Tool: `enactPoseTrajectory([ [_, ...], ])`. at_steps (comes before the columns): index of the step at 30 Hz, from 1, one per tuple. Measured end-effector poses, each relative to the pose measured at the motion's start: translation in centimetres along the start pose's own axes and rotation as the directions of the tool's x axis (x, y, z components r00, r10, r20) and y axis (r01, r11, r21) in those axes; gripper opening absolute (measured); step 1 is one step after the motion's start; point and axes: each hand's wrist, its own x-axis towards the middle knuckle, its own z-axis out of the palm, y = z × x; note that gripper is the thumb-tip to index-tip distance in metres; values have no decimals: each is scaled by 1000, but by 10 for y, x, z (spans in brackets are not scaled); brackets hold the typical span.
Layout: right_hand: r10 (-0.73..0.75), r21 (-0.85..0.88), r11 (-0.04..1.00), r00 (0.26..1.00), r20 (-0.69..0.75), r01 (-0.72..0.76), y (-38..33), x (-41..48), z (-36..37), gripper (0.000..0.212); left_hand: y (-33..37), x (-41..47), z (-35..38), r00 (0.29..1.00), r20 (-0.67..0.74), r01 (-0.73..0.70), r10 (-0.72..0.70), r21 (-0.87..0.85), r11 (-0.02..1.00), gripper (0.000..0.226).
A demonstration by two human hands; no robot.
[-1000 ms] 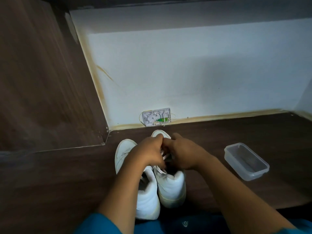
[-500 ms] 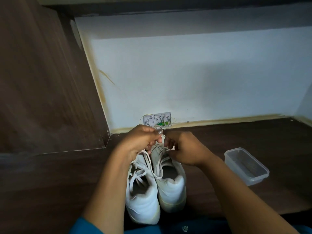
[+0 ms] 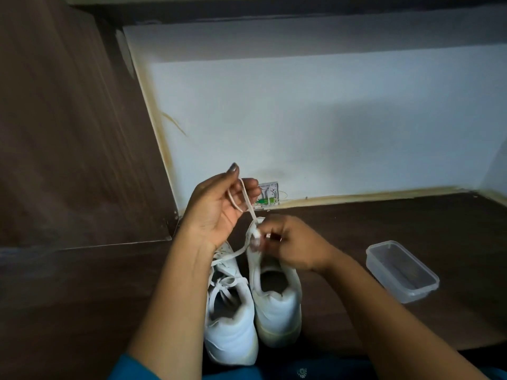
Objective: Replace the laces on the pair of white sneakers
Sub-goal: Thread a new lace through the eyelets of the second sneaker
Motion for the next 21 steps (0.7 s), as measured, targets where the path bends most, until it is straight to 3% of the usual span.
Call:
enactPoseTrajectory([
  [2, 64, 224, 974, 990, -123, -35, -12, 1, -13, 25, 6, -2, 4, 998, 58, -37, 40, -41, 998, 18],
  [5, 90, 391, 920, 965, -248, 14, -30, 5, -33, 28, 15, -8, 17, 982, 114, -160, 151, 81, 984, 8],
  [8, 65, 412, 904, 920, -388, 110, -46, 9, -49, 27, 21, -12, 37, 957, 109, -288, 267, 282, 915, 27],
  [10, 60, 426, 889, 881, -470, 166, -56, 10, -57, 24, 24, -15, 50, 928, 96, -370, 361, 378, 849, 28],
  [16, 14, 373, 890, 801, -599, 264, -75, 14, -56, 25, 26, -14, 74, 890, 13, -438, 455, 301, 847, 29],
  [21, -31, 208, 944, 695, -718, 256, -80, 19, -51, 21, 27, -9, 76, 849, -47, -470, 526, 385, 794, 20],
])
